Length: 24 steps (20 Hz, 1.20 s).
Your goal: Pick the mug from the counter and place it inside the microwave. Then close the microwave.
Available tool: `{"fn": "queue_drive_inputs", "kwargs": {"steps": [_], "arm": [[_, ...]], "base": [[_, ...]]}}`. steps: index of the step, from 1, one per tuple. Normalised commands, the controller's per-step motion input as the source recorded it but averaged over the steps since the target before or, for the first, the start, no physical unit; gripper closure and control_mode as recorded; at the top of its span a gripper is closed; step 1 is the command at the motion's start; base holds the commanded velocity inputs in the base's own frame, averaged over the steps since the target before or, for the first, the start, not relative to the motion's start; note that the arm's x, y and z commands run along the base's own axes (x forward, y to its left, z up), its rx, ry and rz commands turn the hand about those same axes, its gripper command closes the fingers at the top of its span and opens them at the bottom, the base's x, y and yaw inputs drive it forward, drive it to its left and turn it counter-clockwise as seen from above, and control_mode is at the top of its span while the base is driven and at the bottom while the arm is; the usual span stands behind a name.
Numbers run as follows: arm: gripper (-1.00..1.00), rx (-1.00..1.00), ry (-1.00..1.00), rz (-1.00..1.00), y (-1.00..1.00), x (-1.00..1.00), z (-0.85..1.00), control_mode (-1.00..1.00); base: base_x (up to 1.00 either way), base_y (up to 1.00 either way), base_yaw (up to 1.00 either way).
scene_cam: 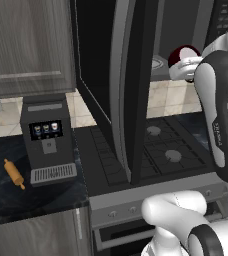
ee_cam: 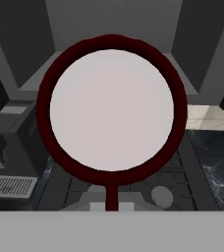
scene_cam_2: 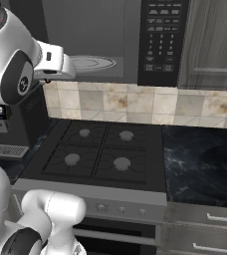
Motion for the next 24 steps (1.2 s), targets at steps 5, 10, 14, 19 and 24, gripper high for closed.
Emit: {"fn": "queue_drive_inputs", "kwargs": {"steps": [5,10,14,19,24], "arm": [[1.0,0.0,0.0,0.0,0.0,0.4,0.0,-1.0],[1.0,0.0,0.02,0.0,0.04,0.31,0.0,-1.0],[1.0,0.0,0.09,0.0,0.11,0.33,0.0,-1.0],[1.0,0.0,0.13,0.0,0.19,0.41,0.0,-1.0],[1.0,0.0,0.09,0.0,0.16,0.38,0.0,-1.0]], "base": [[0.0,0.0,0.0],[0.0,0.0,0.0],[0.0,0.0,0.0],[0.0,0.0,0.0],[0.0,0.0,0.0]]}}
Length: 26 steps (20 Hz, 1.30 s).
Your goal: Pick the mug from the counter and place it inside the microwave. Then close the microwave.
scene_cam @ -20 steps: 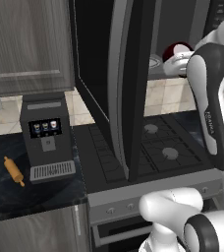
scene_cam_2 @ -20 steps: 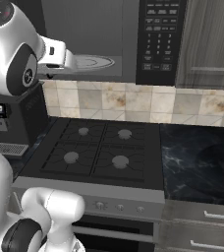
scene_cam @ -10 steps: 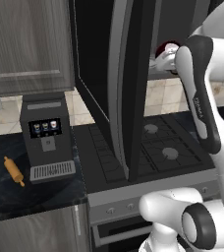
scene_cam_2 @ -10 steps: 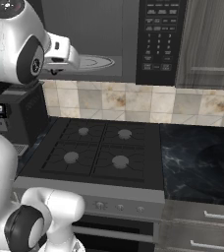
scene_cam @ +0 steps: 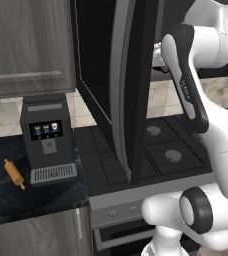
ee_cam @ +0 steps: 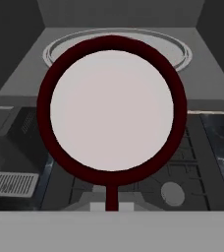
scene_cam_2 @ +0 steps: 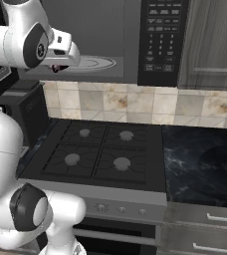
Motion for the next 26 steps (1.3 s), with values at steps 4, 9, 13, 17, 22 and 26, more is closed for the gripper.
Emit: {"fn": "queue_drive_inputs", "kwargs": {"steps": [4,9,13,17,22,26], "arm": [[1.0,0.0,0.02,0.0,0.11,0.45,-0.02,-1.0],[1.0,0.0,0.01,0.0,0.07,0.43,-0.12,-1.0],[1.0,0.0,0.1,0.0,0.16,0.51,-0.23,-1.0],[1.0,0.0,0.14,0.0,0.14,0.44,-0.13,-1.0],[1.0,0.0,0.08,0.0,0.11,0.46,0.0,-1.0],[1.0,0.0,0.06,0.0,0.1,0.44,0.01,-1.0]], "base": [[0.0,0.0,0.0],[0.0,0.0,0.0],[0.0,0.0,0.0],[0.0,0.0,0.0],[0.0,0.0,0.0],[0.0,0.0,0.0]]}}
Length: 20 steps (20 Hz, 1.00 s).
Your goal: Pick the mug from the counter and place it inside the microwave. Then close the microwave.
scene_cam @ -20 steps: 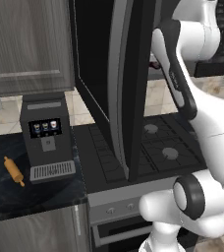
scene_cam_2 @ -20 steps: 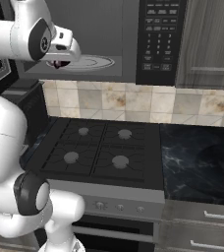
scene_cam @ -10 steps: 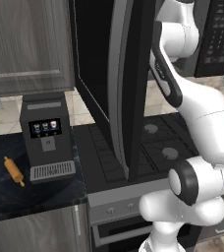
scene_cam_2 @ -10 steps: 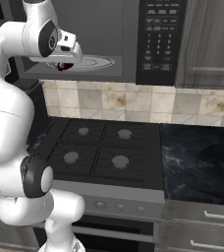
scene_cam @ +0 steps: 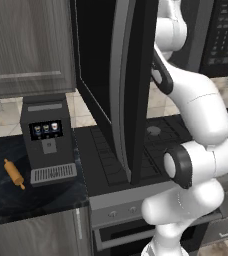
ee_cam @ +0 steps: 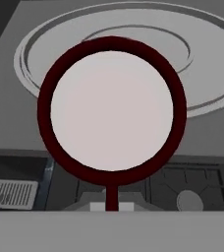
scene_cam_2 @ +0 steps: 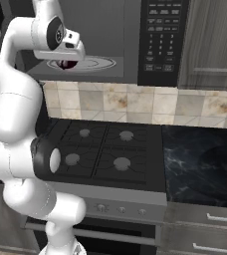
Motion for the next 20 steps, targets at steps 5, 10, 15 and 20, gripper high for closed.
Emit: {"fn": "queue_drive_inputs", "kwargs": {"steps": [5,10,15,20], "arm": [[1.0,0.0,0.02,0.0,0.01,0.61,0.0,-1.0],[1.0,0.0,0.0,0.0,0.0,0.55,-0.01,-1.0],[1.0,0.0,0.0,0.0,0.0,0.41,0.0,-1.0],[1.0,0.0,0.0,0.0,0.0,0.1,0.0,-1.0]], "base": [[0.0,0.0,0.0],[0.0,0.0,0.0],[0.0,0.0,0.0],[0.0,0.0,0.0]]}}
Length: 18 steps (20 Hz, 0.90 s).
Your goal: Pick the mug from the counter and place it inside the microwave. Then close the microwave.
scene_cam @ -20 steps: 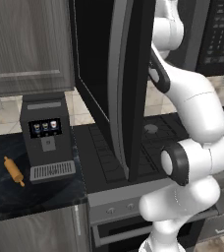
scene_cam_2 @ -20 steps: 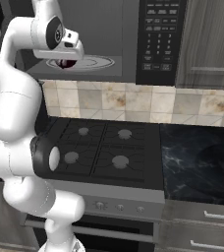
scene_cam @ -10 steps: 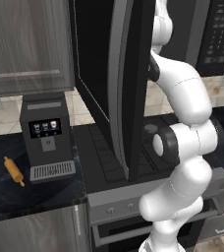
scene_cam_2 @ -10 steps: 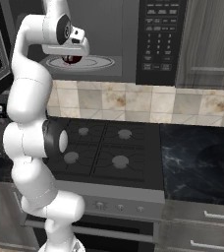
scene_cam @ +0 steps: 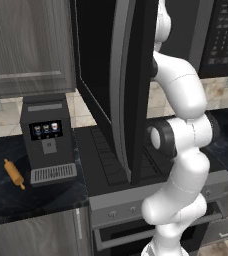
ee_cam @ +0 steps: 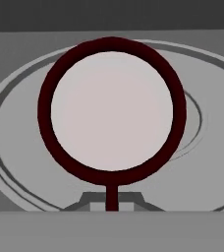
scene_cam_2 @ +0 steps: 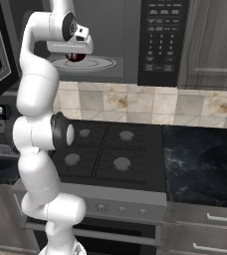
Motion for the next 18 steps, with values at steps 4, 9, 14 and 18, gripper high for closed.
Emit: {"fn": "queue_drive_inputs", "kwargs": {"steps": [4,9,14,18], "arm": [[1.0,0.0,0.01,0.0,0.0,0.0,0.0,-1.0],[1.0,0.0,0.0,0.0,0.0,0.0,-0.05,-1.0],[1.0,0.0,0.0,0.0,0.0,0.0,-0.19,-1.0],[1.0,0.0,0.01,0.0,0.0,0.0,-0.24,-1.0]], "base": [[0.0,0.0,0.0],[0.0,0.0,0.0],[0.0,0.0,0.0],[0.0,0.0,0.0]]}}
